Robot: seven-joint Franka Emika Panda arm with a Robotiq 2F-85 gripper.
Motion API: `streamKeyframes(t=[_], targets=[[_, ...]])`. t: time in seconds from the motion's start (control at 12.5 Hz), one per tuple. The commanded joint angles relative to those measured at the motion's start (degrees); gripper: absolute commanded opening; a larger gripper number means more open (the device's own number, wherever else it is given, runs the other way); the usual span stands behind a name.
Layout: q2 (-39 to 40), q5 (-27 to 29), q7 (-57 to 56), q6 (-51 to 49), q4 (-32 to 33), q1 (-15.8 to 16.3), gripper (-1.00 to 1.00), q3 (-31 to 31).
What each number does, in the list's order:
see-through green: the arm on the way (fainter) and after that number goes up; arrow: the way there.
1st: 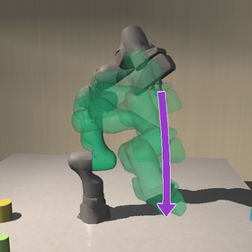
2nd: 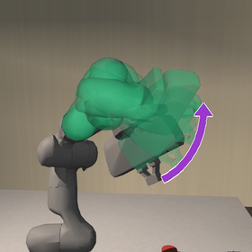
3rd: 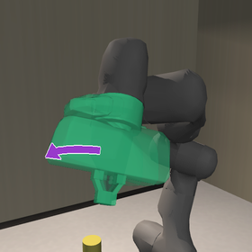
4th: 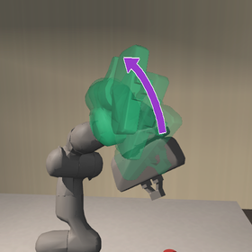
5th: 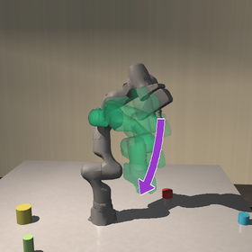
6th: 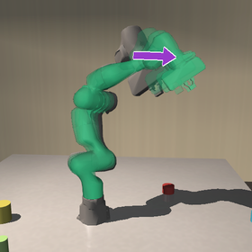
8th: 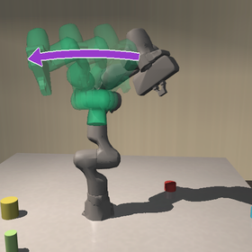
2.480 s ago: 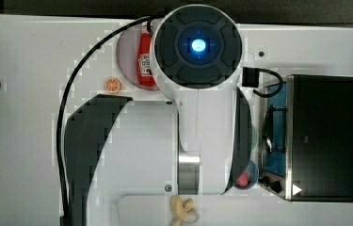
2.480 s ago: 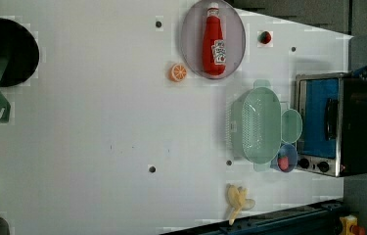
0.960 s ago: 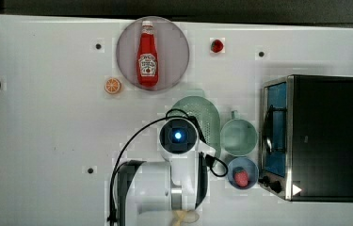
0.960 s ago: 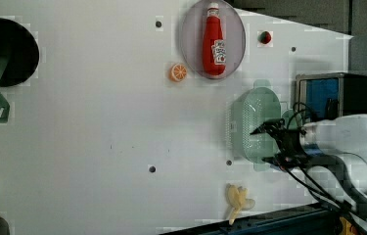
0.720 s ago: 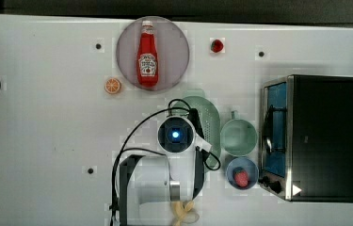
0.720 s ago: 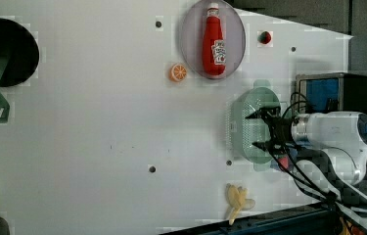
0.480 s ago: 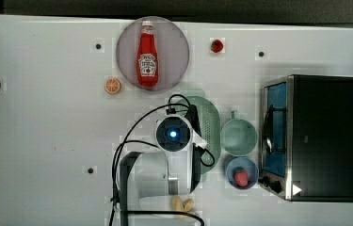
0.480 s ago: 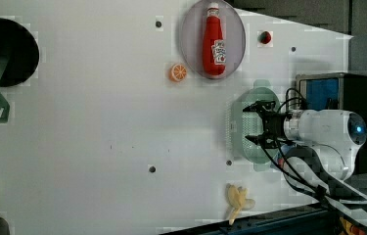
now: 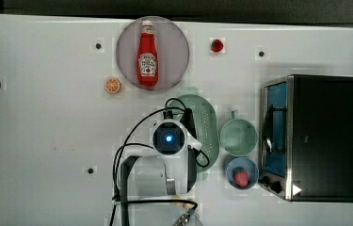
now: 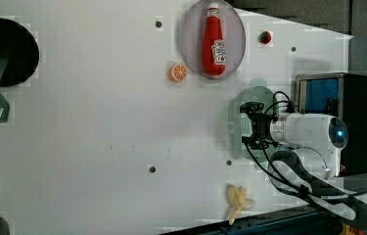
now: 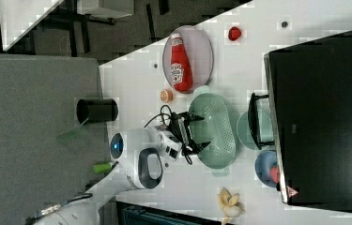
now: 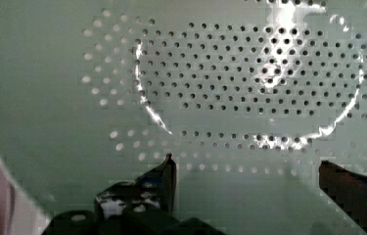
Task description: Drag strainer right to left.
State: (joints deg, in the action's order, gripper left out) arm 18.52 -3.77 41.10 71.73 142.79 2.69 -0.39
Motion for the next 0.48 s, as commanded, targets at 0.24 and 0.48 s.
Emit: streamKeyframes(t=[0.24, 0.48], targets=[[1.3, 1.3, 9.1, 0.5, -0.8, 3.0, 1.0, -1.0], [1.4, 1.3, 9.2, 0.2, -0.9, 5.6, 1.0, -1.7]])
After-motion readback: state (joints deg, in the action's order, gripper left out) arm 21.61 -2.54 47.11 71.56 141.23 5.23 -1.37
